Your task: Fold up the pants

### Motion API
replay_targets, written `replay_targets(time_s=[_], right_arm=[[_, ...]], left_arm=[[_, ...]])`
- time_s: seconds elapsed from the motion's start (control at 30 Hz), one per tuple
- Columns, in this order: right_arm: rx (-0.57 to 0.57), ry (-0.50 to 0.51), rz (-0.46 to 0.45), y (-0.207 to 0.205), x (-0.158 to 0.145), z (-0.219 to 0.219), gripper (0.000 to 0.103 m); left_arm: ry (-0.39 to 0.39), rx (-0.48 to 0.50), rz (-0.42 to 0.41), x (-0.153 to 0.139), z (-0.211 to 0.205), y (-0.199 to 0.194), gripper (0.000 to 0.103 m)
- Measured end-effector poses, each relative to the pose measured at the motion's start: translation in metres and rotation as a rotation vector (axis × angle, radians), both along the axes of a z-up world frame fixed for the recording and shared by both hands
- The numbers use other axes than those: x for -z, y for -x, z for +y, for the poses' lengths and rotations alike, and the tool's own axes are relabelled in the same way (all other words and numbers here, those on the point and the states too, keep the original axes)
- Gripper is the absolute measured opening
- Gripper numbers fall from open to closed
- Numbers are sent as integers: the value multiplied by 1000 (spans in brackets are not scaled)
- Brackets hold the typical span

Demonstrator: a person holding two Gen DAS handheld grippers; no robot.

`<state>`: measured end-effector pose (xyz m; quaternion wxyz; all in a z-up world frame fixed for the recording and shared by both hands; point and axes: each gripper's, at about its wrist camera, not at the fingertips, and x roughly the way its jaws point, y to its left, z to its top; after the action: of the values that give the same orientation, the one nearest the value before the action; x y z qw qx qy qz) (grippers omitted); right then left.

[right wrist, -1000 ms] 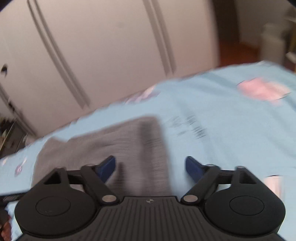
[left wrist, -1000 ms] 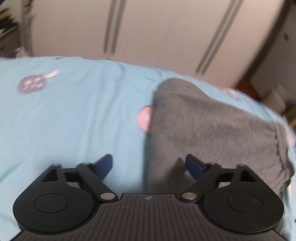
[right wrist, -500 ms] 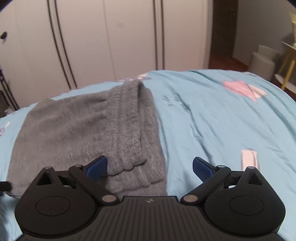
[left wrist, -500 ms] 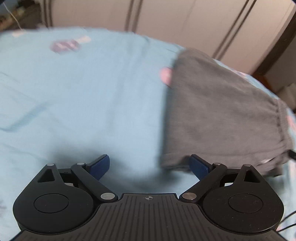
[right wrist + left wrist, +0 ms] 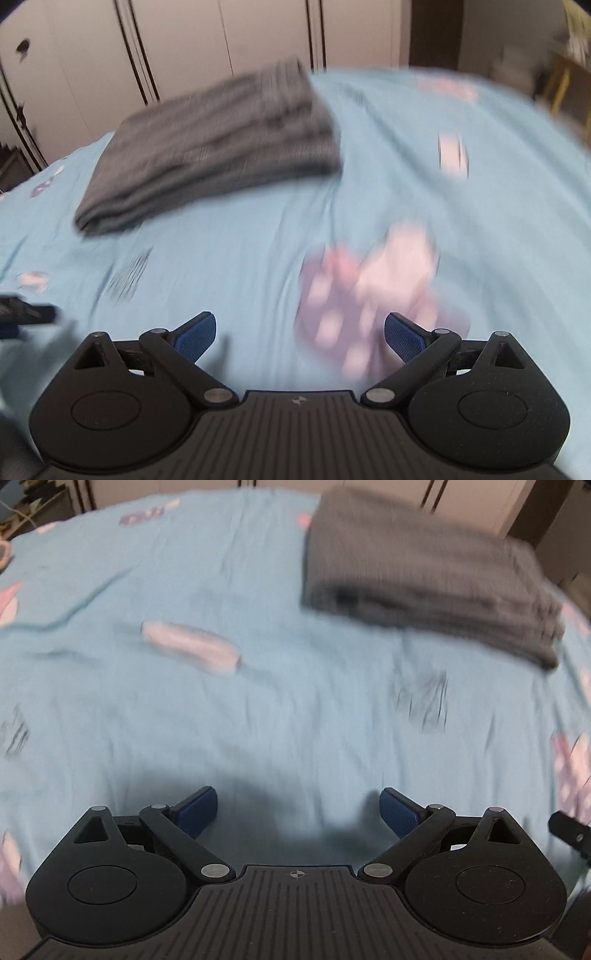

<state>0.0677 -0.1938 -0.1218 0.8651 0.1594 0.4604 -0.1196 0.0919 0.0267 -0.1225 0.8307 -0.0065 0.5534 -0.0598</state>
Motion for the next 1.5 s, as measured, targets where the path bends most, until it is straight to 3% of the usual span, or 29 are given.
replay_targets(time_s=[0.07,0.2,0.33,0.53,0.7,0.8,0.93,1.07,1.23,1.37,1.5], right_arm=[[49,-9,26,12,2,5,98],[26,144,30,12,-3,18,98],[-40,147,162,3,-8,29,98],[-84,206,156,11,-39,44,98],[-127,228,107,6,-68,55,98],[-135,298,68,-7,-76,59,98],[-133,316,-59,-13,-61,59,98],[-138,304,-7,-29,-34,56,98],[-116,268,-16,-36,-26,49,98],[-98,254,-19,-43,-22,44,98],[-93,250,-23,-53,-19,41,98]], left_arm=[[-57,31,-30,-6,-10,5,99],[-144,11,-57,-14,-13,11,99],[-199,-32,-103,-27,-8,24,99],[-196,0,-171,-50,-11,38,100],[-101,24,-140,-68,-11,29,100],[-117,24,-124,-70,-16,17,100],[-161,53,-199,-62,-24,10,100],[-219,63,-165,-42,-31,-4,100],[-188,55,-126,-31,-32,-17,100],[-207,79,-104,-23,-40,-25,100],[-238,117,-133,-23,-50,-28,100]])
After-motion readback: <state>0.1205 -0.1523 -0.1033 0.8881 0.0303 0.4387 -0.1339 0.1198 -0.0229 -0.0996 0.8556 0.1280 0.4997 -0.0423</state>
